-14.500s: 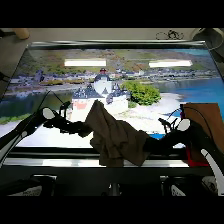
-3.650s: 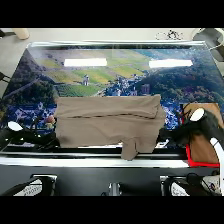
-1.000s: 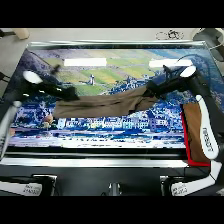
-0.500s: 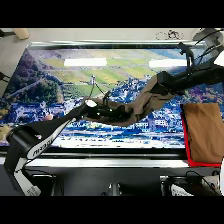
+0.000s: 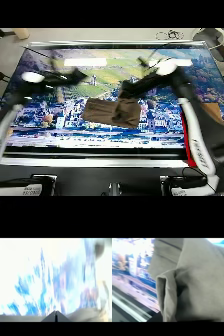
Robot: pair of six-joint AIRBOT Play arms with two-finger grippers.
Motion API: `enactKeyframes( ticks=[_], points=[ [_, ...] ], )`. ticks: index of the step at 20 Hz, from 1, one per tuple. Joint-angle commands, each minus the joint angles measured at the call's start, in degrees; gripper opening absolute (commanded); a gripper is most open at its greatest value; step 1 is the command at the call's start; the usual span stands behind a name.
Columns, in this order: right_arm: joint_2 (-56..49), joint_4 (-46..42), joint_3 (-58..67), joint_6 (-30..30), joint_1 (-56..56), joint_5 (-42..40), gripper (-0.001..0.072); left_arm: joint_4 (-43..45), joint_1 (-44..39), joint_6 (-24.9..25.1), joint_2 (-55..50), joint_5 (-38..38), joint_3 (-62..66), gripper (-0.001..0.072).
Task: Fold the shirts.
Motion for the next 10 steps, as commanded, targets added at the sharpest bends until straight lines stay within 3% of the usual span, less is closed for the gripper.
enactKeyframes(
  ticks=[1,2,3,4,7,9,10],
  points=[
    [-13.38,17.94,0.33,-1.95,8.2,-13.44,0.0087,3.85,10.99,-1.42,15.02,-2.54,0.04,0.0022],
    [-16.48,24.28,0.55,-4.28,9.2,-14.21,0.0315,4.37,12.0,-1.42,18.56,-2.54,0.04,0.0022],
    [-18.16,29.64,0.72,-7.48,9.07,-13.9,0.0615,5.31,12.46,-1.42,21.55,-2.69,0.04,0.0023],
    [-18.38,32.46,0.72,-9.7,7.8,-13.03,0.066,6.69,12.59,-1.42,23.76,-3.28,0.04,0.0023],
    [-13.55,29.83,0.72,-10.03,-0.13,-3.32,0.0659,13.25,12.59,-1.44,27.54,-8.11,0.04,0.0023],
    [-8.17,19.47,0.7,-8.31,-6.95,4.02,0.0659,18.45,12.59,-1.44,27.58,-10.51,0.0,0.0023],
    [-5.07,9.05,0.7,-6.21,-10.47,7.58,0.0659,20.83,12.57,-1.49,27.23,-10.8,0.0,0.0023]
  ],
)
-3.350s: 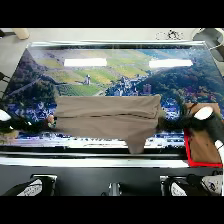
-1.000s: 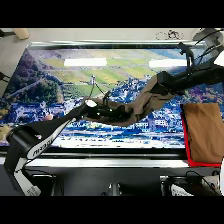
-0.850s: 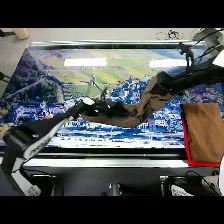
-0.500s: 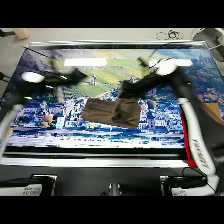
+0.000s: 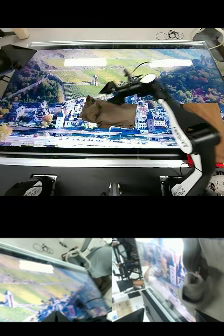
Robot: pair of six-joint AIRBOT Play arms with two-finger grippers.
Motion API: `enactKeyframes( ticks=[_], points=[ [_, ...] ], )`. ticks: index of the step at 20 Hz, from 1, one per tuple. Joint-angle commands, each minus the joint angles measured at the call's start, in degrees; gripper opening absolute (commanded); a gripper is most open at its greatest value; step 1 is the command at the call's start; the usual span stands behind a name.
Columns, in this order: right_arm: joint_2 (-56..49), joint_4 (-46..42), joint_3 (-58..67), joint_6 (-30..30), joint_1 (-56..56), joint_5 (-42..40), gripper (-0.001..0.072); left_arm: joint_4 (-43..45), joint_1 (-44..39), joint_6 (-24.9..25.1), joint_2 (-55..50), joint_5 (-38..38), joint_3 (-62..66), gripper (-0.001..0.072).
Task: Fold the shirts.
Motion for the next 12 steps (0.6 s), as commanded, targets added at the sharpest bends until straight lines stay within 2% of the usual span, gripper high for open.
enactKeyframes(
  ticks=[1,2,3,4,8,12],
  points=[
    [7.72,-27.21,-0.09,4.66,-10.56,13.09,0.0658,9.11,0.61,-0.31,1.29,-3.26,-0.02,0.0023],
    [9.2,-40.02,-0.79,7.45,-12.44,15.93,0.0648,9.84,0.59,-1.25,0.85,-3.28,-0.02,0.0023],
    [9.73,-48.87,-2.78,9.75,-13.68,18.05,0.0616,9.99,0.52,-1.6,0.39,-3.28,-0.02,0.0023],
    [9.53,-49.59,-5.66,9.66,-14.4,18.67,0.0616,9.97,0.48,-1.62,0.07,-3.28,-0.02,0.0023],
    [7.34,-26.88,-19.47,3.69,-12.63,3.04,0.0628,9.97,-0.59,-3.19,-0.59,-3.48,-0.02,0.0023],
    [3.37,-18.8,-20.22,2.25,-6.91,-4.02,0.0615,9.97,-1.38,-3.48,-0.61,-3.85,-0.02,0.0023]
  ],
)
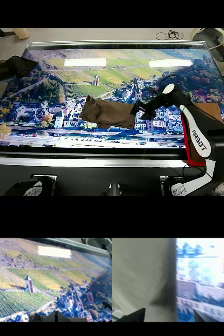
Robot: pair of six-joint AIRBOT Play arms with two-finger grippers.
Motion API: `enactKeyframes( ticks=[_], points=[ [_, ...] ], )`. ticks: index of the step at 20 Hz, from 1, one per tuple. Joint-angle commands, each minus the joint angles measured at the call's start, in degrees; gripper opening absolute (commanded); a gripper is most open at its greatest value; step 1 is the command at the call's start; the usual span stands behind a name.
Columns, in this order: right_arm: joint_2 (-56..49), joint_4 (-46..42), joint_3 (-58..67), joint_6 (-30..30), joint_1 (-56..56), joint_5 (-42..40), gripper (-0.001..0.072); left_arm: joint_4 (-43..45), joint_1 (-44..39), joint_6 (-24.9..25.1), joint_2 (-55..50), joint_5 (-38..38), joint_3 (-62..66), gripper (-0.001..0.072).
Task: Fold the shirts.
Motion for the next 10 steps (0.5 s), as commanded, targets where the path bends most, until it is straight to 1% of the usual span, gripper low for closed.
enactKeyframes(
  ticks=[1,2,3,4,6,9,10],
  points=[
    [-2.45,8.74,-2.19,-2.54,3.69,-6.62,0.0466,0.35,-0.42,-0.79,-0.09,-0.28,0.0,0.0023],
    [-2.43,11.74,-2.05,-4.9,4.04,-6.54,0.0203,0.37,-0.37,-0.79,-0.09,-0.26,0.0,0.0023],
    [-2.36,14.73,-0.83,-7.21,3.48,-4.9,0.0027,0.39,-0.37,-0.79,-0.11,-0.24,0.0,0.0023],
    [-2.12,16.68,1.77,-9.73,2.08,-2.16,0.0019,0.39,-0.37,-0.79,-0.11,-0.13,0.0,0.0023],
    [-0.57,16.57,9.62,-10.05,-3.48,3.96,0.0019,0.44,-0.31,-0.76,-0.2,-0.11,0.0,0.0023],
    [3.69,14.27,21.73,-3.21,-15.87,9.81,0.0019,2.32,-0.33,-0.61,-0.24,-0.09,0.0,0.0024],
    [5.31,12.2,25.03,-1.49,-20.57,11.56,0.0019,3.04,-0.33,-0.59,-0.28,-0.09,0.0,0.0024]
  ],
)
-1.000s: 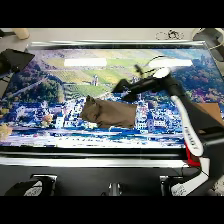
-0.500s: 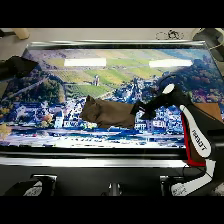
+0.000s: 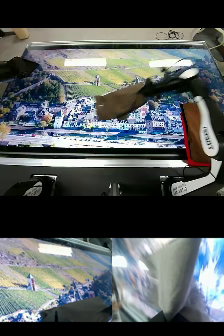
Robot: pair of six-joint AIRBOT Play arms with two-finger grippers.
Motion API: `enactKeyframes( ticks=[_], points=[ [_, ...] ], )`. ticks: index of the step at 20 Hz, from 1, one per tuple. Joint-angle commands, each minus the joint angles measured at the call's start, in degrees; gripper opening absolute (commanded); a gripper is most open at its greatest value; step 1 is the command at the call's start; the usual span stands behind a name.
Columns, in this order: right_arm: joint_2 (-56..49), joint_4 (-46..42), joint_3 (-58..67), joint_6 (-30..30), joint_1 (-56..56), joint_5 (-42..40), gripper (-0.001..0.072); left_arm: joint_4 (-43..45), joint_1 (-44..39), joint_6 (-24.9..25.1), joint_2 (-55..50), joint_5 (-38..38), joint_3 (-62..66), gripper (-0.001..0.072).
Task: Fold the shirts.
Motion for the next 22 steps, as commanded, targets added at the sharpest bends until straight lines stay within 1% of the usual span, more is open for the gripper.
enactKeyframes(
  ticks=[1,2,4,8,12,17,18,19,20,22],
  points=[
    [4.61,-3.69,11.45,5.86,-14.08,7.74,0.0019,2.43,0.02,0.04,-0.2,0.07,0.0,0.0023],
    [5.81,-5.42,13.55,7.37,-18.69,9.97,0.0019,2.89,0.02,0.04,-0.44,0.07,0.0,0.0023],
    [7.82,-5.81,15.43,9.27,-27.21,13.07,0.0019,2.91,0.02,0.07,-1.01,0.07,0.0,0.0024],
    [11.39,-5.77,15.47,12.68,-40.54,16.2,0.002,2.91,0.02,0.07,-1.64,0.07,0.0,0.0024],
    [13.84,-5.75,15.47,14.03,-46.97,22.25,0.002,2.91,0.02,0.76,-1.66,0.09,0.0,0.0024],
    [17.79,-6.91,15.45,17.66,-49.92,26.05,0.002,2.91,0.02,1.6,-1.66,0.33,0.0,0.0024],
    [18.62,-10.49,15.43,18.05,-49.9,28.59,0.002,2.91,0.02,1.62,-1.68,0.57,0.0,0.0024],
    [19.41,-17.14,15.17,17.94,-49.75,30.05,0.0021,2.89,0.02,1.6,-1.73,0.76,0.0,0.0024],
    [20.74,-23.23,13.92,18.29,-49.81,29.99,0.0021,2.89,0.02,1.6,-1.92,0.94,0.0,0.0023],
    [24.02,-36.48,7.45,18.12,-49.86,30.05,0.002,2.86,-0.02,1.57,-2.49,0.94,0.0,0.0024]
  ],
)
